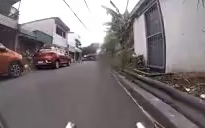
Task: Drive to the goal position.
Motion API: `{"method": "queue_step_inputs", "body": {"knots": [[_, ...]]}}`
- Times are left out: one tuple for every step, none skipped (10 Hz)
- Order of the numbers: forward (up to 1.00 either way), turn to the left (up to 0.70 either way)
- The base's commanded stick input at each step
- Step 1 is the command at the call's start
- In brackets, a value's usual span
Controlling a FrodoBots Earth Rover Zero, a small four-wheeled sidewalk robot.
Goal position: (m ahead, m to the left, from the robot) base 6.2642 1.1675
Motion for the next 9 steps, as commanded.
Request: {"method": "queue_step_inputs", "body": {"knots": [[0.7,0.14],[0.7,0.14],[0.7,0.14],[0.7,0.14],[0.7,0.14],[0.7,0.14],[0.7,0.14],[0.7,0.14],[0.7,0.14]]}}
